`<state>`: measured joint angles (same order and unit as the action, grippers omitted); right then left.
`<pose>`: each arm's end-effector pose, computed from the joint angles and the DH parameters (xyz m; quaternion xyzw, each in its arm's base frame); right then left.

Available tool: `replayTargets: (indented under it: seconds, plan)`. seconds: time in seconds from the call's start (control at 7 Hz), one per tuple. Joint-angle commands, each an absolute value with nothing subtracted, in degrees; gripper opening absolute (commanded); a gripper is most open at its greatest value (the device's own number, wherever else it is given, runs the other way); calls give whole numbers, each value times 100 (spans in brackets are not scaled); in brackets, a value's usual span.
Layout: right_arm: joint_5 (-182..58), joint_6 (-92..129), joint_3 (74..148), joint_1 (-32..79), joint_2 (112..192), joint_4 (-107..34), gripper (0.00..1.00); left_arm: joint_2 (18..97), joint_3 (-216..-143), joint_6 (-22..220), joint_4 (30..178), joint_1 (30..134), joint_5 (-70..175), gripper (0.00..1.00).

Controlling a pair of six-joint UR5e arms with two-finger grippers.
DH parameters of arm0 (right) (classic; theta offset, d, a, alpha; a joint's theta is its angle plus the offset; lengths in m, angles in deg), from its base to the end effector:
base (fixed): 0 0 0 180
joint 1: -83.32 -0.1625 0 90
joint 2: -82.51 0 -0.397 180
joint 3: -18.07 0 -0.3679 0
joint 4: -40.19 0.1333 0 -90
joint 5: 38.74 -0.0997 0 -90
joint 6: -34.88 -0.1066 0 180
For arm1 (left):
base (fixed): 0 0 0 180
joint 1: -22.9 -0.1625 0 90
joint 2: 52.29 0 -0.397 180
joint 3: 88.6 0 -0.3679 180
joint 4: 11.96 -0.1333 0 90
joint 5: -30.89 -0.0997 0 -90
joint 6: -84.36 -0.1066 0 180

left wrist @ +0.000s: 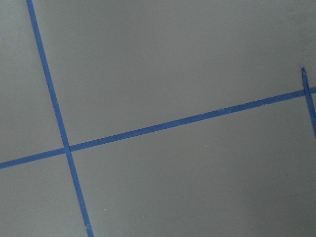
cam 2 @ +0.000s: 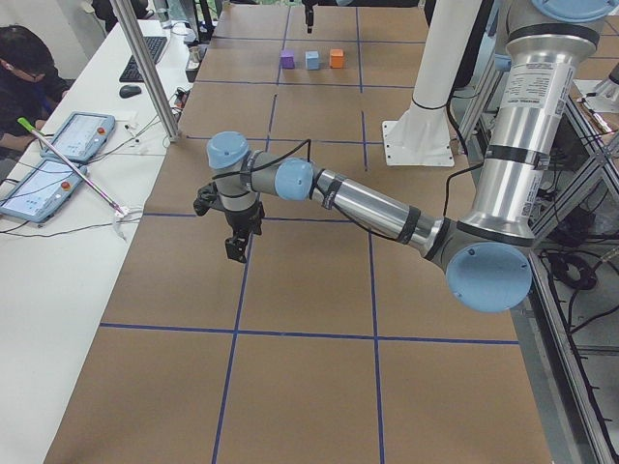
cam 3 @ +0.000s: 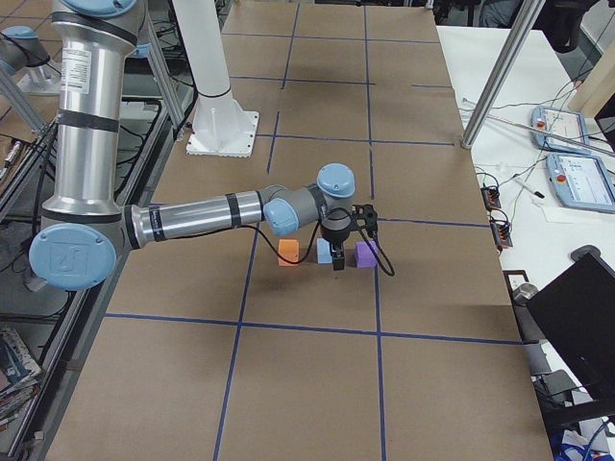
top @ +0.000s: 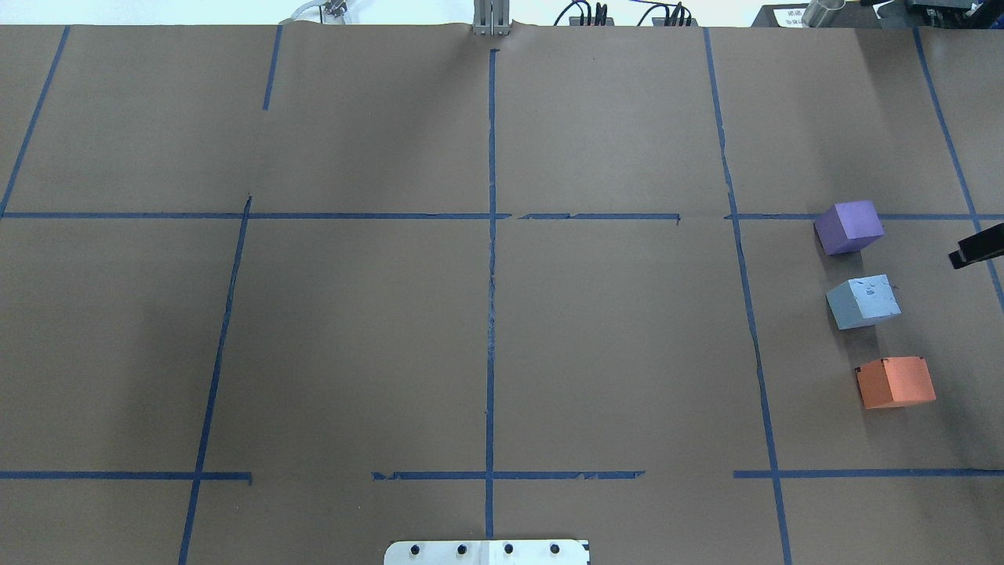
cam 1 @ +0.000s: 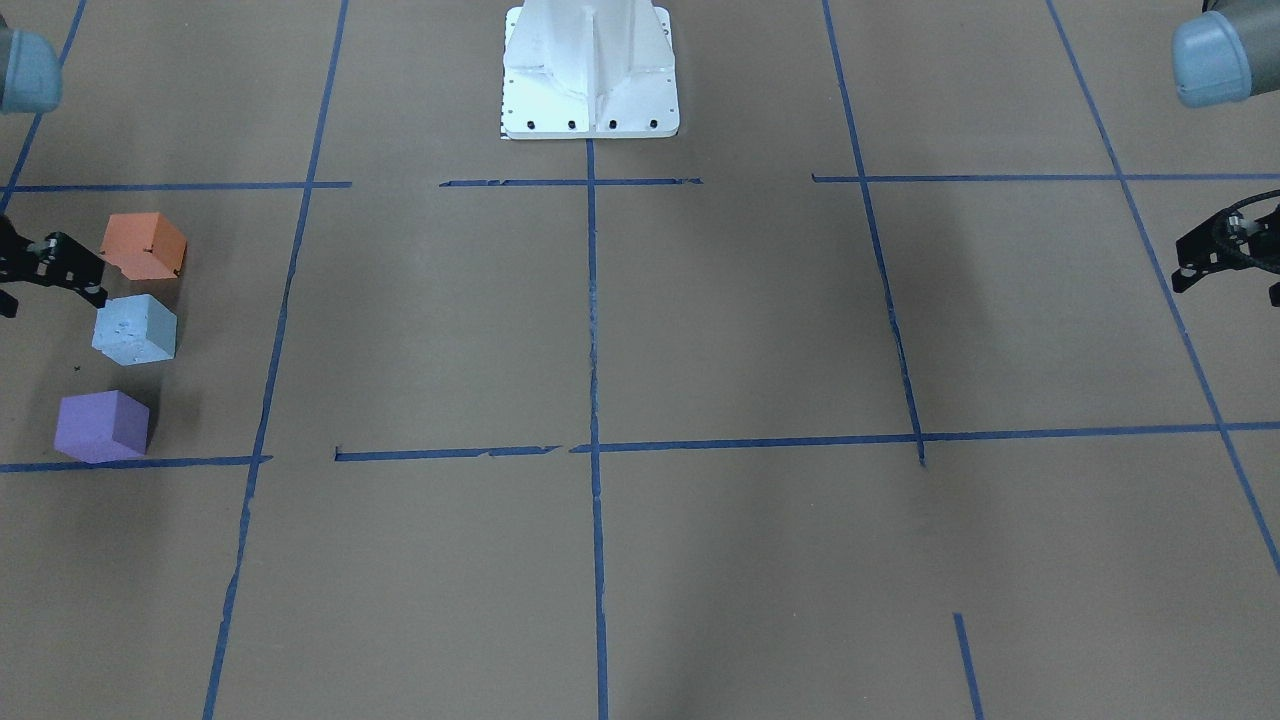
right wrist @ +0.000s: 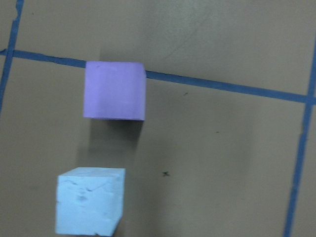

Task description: Place blue block between orange and purple blocks

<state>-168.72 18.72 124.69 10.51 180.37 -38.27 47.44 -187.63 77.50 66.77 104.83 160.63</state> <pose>-0.0655 -0.4311 0.5418 0.0621 -0.3699 -0.0686 0.9245 0.0092 -0.5289 0.5037 0.0578 0.3398 0.1439 0.9276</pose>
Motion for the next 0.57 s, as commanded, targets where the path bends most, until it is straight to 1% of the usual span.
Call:
replayTargets:
  seconds: [0.0,0.14,0.29,0.43]
  plan:
    - [-17031,3988,12486,-283,18008,-5228,100,4660,-17951,6445,6662,11479,16097,100]
    - [-17083,4320,12712,-455,17973,-6010,100,4233,-18009,6433,6749,11780,16123,100]
    - [-17092,4253,12828,-457,18050,-6114,100,3863,-18184,6476,6871,11783,16106,100]
    - [-17066,4244,12785,-457,18051,-6115,100,3763,-18220,6494,6899,11774,16115,100]
